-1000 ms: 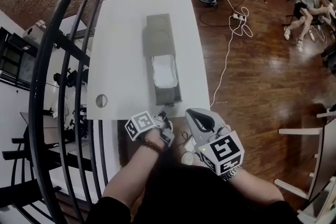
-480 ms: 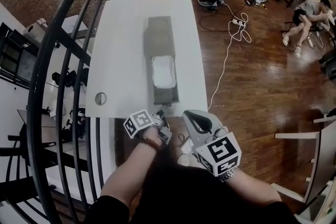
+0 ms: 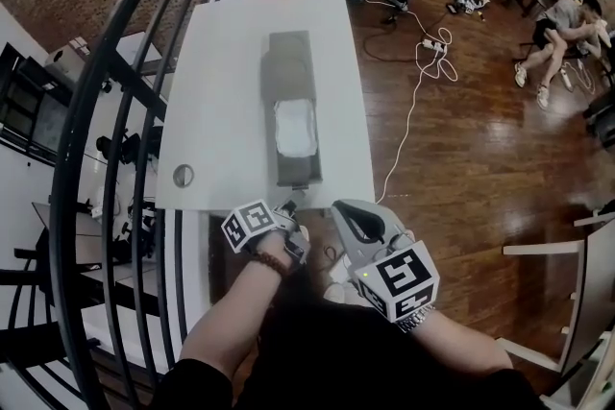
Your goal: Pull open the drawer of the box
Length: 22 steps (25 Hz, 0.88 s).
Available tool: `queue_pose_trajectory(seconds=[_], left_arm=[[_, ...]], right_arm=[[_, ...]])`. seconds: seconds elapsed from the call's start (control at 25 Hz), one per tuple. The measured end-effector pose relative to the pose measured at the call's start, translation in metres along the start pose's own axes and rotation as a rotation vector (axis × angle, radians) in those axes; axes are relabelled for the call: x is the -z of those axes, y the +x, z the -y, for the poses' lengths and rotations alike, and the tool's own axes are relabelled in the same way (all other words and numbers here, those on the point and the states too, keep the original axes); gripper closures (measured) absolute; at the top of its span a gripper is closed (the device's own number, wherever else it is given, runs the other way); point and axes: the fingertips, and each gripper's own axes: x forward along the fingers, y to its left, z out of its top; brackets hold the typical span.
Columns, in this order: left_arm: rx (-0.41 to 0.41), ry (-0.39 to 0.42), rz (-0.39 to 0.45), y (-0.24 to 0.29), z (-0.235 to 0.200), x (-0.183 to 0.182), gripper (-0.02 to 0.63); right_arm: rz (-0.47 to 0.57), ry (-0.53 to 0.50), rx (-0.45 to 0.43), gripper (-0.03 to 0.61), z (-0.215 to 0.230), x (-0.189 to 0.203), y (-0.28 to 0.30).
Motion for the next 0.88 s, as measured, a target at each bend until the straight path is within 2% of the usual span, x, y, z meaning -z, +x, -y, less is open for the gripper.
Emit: queue_pose_trajectory(seconds=[0.08, 0.16, 0.52, 0.64, 0.88], left_arm=[[0.004, 0.008, 0.010, -0.007, 0.005, 0.002, 0.471], [0.013, 0.033, 0.021, -0.015, 0.013, 0.004, 0.512], [0.058, 0.209, 0.102, -0.067, 0.060, 0.029, 0.592], [0.072, 0.307, 0.129, -0.088, 0.079, 0.043, 0.600], [0.068, 0.563, 0.168, -0.135, 0.120, 0.063, 0.600]], right_arm=[[0.012, -0.005, -0.003, 0.588, -0.002, -0.003, -0.007], [0.027, -0.009, -0.006, 0.588, -0.005, -0.004, -0.015], [0.095, -0.042, -0.042, 0.589, -0.026, -0.003, -0.060], [0.112, -0.051, -0.053, 0.588, -0.033, 0.001, -0.077], [0.138, -0.033, -0.077, 0.589, -0.051, 0.001, -0.098]])
